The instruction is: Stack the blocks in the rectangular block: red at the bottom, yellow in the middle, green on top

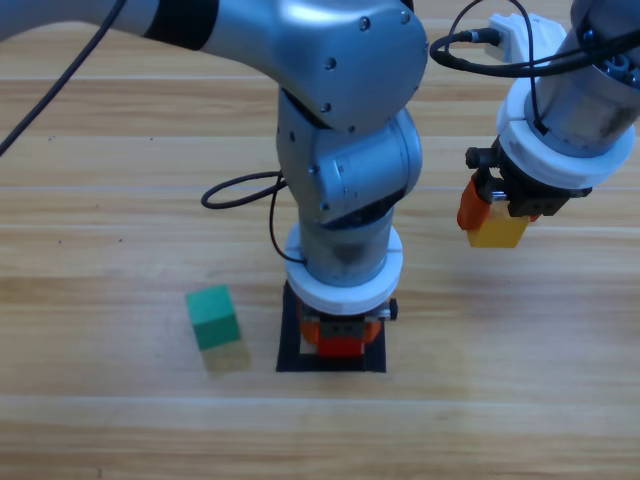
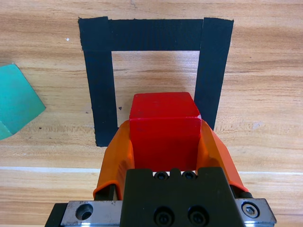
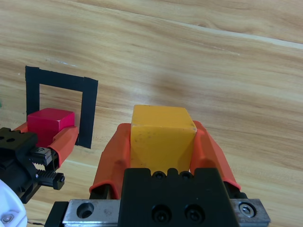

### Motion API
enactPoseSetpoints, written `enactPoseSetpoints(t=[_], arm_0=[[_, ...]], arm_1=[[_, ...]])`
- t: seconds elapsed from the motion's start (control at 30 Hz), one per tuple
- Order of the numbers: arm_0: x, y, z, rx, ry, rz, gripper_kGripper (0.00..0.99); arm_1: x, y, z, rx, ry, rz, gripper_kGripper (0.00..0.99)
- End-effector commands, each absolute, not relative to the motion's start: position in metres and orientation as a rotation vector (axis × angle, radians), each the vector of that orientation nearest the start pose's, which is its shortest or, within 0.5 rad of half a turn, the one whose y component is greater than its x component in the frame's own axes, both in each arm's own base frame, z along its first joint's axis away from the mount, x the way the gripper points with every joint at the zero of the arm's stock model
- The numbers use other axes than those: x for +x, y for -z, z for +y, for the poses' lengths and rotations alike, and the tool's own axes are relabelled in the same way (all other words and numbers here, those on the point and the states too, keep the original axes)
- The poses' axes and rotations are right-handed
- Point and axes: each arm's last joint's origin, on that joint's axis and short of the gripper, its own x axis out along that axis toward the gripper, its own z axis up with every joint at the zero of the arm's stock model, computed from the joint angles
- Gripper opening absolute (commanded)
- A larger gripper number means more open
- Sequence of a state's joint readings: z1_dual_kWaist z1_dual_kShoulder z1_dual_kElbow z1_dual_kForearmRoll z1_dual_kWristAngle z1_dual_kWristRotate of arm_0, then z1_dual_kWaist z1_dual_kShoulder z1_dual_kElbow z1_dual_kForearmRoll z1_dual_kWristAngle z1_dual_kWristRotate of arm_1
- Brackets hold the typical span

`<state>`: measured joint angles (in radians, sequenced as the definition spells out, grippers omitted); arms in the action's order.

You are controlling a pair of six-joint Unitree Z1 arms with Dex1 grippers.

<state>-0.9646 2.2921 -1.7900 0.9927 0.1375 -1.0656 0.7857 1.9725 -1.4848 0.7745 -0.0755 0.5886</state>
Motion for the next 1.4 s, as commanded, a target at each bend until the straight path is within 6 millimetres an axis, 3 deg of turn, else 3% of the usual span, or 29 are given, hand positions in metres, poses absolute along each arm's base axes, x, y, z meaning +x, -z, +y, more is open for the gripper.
enactPoseSetpoints(t=[0.03,1.0,1.4], arm_0=[[0.276,-0.165,-0.368,-0.041,-0.15,1.431,0.232],[0.279,-0.159,-0.367,-0.045,-0.153,1.425,0.235],[0.279,-0.153,-0.367,-0.053,-0.161,1.425,0.319]], arm_1=[[0.276,-0.239,0.283,-0.087,-0.233,1.329,0.163],[0.276,-0.239,0.283,-0.086,-0.234,1.328,0.163],[0.277,-0.239,0.283,-0.088,-0.234,1.329,0.163]])
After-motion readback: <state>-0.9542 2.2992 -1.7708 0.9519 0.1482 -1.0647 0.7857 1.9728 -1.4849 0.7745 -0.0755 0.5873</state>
